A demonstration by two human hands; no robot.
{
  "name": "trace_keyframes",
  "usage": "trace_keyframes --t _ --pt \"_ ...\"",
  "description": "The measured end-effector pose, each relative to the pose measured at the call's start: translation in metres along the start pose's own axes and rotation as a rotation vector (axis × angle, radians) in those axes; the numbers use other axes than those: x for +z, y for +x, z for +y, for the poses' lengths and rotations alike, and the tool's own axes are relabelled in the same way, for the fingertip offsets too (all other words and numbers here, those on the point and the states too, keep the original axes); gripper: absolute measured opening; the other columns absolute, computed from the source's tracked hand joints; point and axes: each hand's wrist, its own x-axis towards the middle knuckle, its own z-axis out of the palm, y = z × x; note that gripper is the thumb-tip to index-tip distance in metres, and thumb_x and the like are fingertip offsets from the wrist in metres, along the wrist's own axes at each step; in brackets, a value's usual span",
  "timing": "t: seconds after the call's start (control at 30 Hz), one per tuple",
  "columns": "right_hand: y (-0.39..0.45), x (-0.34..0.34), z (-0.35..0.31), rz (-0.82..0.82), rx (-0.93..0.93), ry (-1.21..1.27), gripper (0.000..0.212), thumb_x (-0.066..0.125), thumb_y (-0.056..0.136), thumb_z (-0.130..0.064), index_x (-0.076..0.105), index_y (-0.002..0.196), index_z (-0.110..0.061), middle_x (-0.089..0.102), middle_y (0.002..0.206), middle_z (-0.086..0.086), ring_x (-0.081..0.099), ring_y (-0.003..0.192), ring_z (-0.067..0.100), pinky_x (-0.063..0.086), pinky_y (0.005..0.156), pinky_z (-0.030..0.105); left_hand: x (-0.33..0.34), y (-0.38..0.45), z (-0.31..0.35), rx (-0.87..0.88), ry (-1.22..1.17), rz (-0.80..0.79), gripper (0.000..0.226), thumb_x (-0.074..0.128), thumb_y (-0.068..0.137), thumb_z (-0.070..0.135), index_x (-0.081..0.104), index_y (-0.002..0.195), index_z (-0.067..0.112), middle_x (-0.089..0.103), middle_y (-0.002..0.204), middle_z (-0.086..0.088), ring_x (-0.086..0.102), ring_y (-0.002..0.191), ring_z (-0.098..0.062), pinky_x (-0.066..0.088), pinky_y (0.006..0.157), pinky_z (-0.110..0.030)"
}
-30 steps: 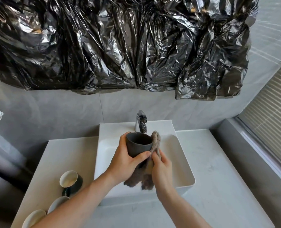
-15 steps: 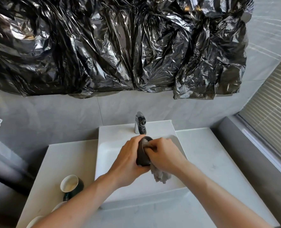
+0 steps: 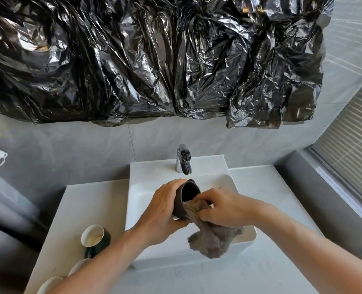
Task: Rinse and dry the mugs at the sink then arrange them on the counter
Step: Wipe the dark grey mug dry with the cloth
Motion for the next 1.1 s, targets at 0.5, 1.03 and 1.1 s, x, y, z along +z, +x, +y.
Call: trace_keyframes --t 0.5,1.03,1.1 --pt "0.015 0.017 -0.003 -0.02 0.081 0.202 0.028 0.052 0.096 -0.019 0.053 0.069 -0.02 0.055 0.077 -0.003 0.051 0.078 0.017 0.043 0.073 0.031 0.013 0.001 0.006 0.028 0.005 -0.069 0.099 0.089 0.076 0.028 0.03 0.156 0.028 0.036 0.157 0.014 0.035 0.143 -0.008 0.035 0.117 -0.03" --pt "-0.018 0.054 -0.005 0.759 -0.08 0.69 0.055 0.051 0.093 0.0 0.072 0.113 -0.046 0.076 0.073 -0.005 0.068 0.055 0.013 0.056 0.053 0.032 0.003 0.013 0.023 -0.34 -0.585 0.149 0.07 0.088 0.071 0.018 0.055 0.129 0.037 0.07 0.119 0.005 0.068 0.096 -0.024 0.055 0.073 -0.04" --pt "-0.009 0.063 -0.002 0.836 -0.06 0.813 0.049 0.052 0.098 -0.005 0.07 0.119 -0.046 0.078 0.085 -0.001 0.074 0.065 0.026 0.062 0.058 0.049 0.003 0.012 0.028 -0.341 -0.646 0.17 0.065 0.087 0.079 0.012 0.055 0.131 0.032 0.07 0.119 0.008 0.069 0.106 -0.019 0.059 0.081 -0.035"
